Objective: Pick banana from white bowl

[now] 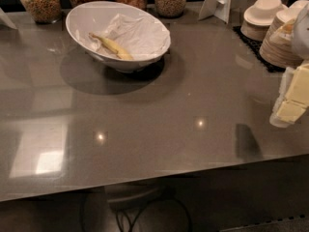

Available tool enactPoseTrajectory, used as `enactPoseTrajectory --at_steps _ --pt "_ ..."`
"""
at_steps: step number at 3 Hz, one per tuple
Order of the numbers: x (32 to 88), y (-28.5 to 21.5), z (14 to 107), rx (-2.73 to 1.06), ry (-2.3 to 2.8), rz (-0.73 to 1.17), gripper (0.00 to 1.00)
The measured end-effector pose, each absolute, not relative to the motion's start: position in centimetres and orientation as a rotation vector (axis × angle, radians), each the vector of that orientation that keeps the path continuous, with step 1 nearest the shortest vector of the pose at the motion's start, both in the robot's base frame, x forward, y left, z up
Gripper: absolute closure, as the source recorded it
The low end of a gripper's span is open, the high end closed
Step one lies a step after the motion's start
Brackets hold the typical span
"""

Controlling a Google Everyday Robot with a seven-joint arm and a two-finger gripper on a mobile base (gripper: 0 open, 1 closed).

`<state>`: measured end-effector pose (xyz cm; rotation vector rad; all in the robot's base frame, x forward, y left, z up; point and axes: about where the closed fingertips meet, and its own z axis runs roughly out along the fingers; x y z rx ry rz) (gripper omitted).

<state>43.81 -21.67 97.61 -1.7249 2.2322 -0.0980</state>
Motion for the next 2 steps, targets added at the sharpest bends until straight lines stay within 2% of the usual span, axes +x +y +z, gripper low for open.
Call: enactPoseTrajectory --at_steps 2 --pt "45.4 -19.8 98.3 -1.705 2.163 -0.046 0.0"
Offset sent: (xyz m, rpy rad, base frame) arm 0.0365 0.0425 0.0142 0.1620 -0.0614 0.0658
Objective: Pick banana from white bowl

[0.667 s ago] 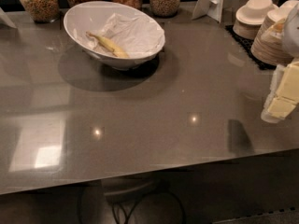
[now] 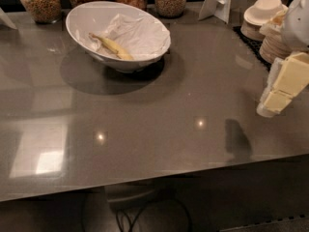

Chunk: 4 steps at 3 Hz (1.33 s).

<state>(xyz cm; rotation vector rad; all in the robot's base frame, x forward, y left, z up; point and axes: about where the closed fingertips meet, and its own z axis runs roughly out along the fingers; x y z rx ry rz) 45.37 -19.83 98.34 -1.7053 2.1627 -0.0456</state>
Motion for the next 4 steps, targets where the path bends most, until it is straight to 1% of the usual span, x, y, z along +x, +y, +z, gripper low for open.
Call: enactPoseTrajectory --at_steps 1,2,3,4 --pt "47.9 -17.0 99.1 -1.698 2.077 0.031 0.0" --pt "51.6 -13.4 99.8 -1.653 1.984 0.164 0.0" --pt "51.6 -13.4 99.8 -1.653 1.984 0.164 0.0" --pt "53.0 -12.5 100.2 -1.592 1.936 0.135 0.0"
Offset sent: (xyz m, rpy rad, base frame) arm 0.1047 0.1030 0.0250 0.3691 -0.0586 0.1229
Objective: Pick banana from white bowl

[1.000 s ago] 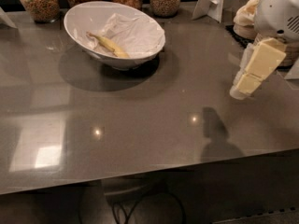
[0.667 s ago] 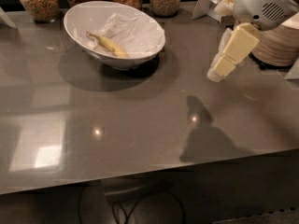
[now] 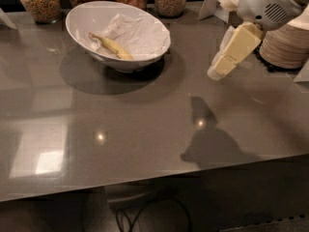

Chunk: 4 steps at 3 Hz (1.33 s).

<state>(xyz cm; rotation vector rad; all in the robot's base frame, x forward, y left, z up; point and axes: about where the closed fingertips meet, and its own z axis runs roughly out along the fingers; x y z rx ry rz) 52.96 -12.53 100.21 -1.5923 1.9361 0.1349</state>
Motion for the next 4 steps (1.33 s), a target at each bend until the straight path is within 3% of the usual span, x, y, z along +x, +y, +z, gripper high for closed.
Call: enactPoseTrajectory --at_steps 1,2,4 --pt "55.8 -10.4 100.7 -1.499 1.85 0.097 0.0" --pt "62.5 -6.9 101.4 -1.399 1.759 0.097 0.0" --pt "74.7 0.9 100.4 -1.334 1.659 0.256 0.0"
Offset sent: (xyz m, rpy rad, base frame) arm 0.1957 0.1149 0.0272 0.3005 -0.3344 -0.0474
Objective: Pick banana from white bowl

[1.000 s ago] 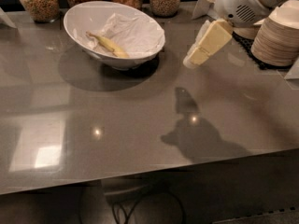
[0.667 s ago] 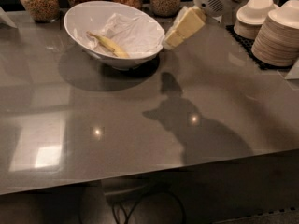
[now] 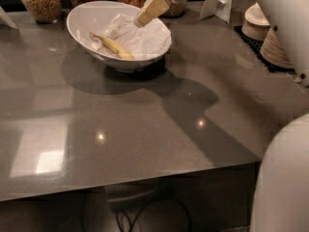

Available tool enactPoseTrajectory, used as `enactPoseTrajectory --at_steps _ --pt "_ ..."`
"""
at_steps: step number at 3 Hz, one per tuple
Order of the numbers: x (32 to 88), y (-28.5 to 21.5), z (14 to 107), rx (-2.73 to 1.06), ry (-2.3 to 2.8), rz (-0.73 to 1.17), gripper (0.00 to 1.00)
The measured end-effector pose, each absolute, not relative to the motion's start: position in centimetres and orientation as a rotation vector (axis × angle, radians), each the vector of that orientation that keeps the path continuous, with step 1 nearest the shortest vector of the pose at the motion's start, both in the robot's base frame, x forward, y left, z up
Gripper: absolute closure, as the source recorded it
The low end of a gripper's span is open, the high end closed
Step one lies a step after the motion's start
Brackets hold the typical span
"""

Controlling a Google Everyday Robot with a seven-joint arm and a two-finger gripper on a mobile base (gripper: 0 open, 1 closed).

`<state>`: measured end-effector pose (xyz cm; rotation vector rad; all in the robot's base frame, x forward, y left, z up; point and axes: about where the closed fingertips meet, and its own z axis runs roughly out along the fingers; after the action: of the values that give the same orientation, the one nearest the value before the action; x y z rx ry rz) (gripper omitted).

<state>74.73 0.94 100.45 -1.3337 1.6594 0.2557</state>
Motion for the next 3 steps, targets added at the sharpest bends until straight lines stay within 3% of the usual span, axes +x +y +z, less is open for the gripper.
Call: enactPoseTrajectory --at_steps 3 --pt "76.7 3.3 100.1 -1.311 1.635 0.31 0.0"
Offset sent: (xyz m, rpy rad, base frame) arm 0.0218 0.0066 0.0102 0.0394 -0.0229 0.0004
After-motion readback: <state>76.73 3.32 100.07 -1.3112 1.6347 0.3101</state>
